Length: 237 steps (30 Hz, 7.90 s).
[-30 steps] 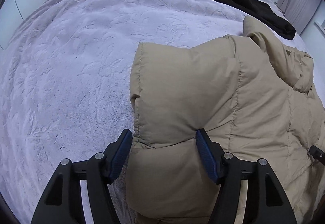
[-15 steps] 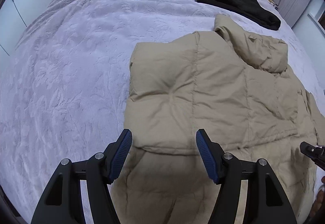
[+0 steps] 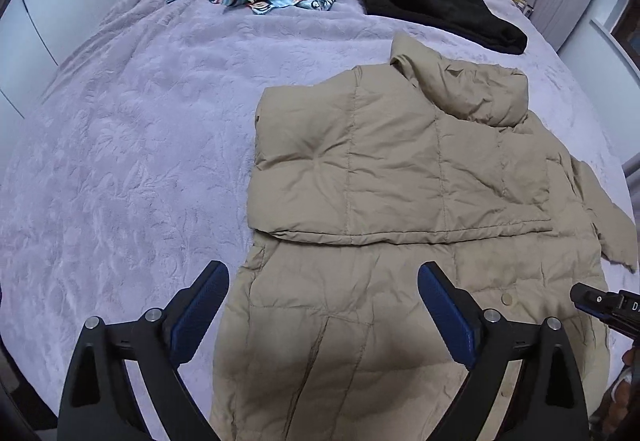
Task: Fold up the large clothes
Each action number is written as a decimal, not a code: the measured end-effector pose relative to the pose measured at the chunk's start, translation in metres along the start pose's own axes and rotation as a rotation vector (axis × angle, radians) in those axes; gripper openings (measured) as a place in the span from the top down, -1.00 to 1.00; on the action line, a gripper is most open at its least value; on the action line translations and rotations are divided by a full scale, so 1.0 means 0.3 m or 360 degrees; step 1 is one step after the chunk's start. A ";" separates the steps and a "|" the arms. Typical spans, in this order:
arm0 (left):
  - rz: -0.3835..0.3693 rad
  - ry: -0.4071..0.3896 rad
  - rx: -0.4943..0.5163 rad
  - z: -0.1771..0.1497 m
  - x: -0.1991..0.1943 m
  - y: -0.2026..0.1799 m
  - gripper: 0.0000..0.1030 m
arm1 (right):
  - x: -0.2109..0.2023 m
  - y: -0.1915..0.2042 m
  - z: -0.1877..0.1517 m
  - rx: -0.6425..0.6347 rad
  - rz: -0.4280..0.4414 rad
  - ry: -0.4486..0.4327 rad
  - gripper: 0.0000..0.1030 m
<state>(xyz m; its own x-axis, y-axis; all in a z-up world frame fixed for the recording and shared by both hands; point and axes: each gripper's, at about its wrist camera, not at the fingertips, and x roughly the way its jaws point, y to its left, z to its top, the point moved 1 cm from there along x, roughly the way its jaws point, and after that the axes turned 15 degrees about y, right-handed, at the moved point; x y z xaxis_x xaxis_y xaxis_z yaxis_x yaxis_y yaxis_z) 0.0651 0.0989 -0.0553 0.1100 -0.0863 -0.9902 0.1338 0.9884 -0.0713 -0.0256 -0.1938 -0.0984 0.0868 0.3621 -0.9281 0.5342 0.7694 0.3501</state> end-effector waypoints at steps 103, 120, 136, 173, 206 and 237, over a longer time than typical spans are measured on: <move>0.0126 0.0171 0.0219 0.052 0.066 -0.767 -1.00 | -0.188 -1.465 0.399 0.1420 0.1412 -0.0617 0.57; 0.0132 0.0026 0.0011 0.091 0.045 -0.332 -1.00 | -0.521 -0.597 0.587 -0.0004 0.1176 -0.0623 0.89; 0.0015 -0.0009 -0.0101 0.134 0.209 -0.082 -1.00 | 0.250 0.169 0.429 -0.0591 0.0405 -0.0026 0.69; -0.0940 0.0182 -0.0090 0.332 0.310 -0.130 -1.00 | 0.072 0.120 0.151 -0.0993 -0.0094 -0.0156 -0.28; -0.0300 -0.0132 0.0000 0.279 0.168 -0.175 -0.53 | -0.151 -0.377 0.197 -0.0499 -0.0229 -0.0296 0.50; -0.0117 0.0003 0.0079 0.283 0.210 -0.287 0.61 | -0.139 -0.340 0.475 -0.0371 -0.0229 -0.0396 0.54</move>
<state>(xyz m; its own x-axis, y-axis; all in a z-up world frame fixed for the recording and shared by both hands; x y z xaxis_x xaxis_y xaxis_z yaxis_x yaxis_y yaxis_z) 0.1441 -0.0022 -0.1015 0.0964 -0.1582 -0.9827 0.1900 0.9721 -0.1378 0.0361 -0.3621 -0.1135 0.2418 0.1246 -0.9623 0.3523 0.9128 0.2067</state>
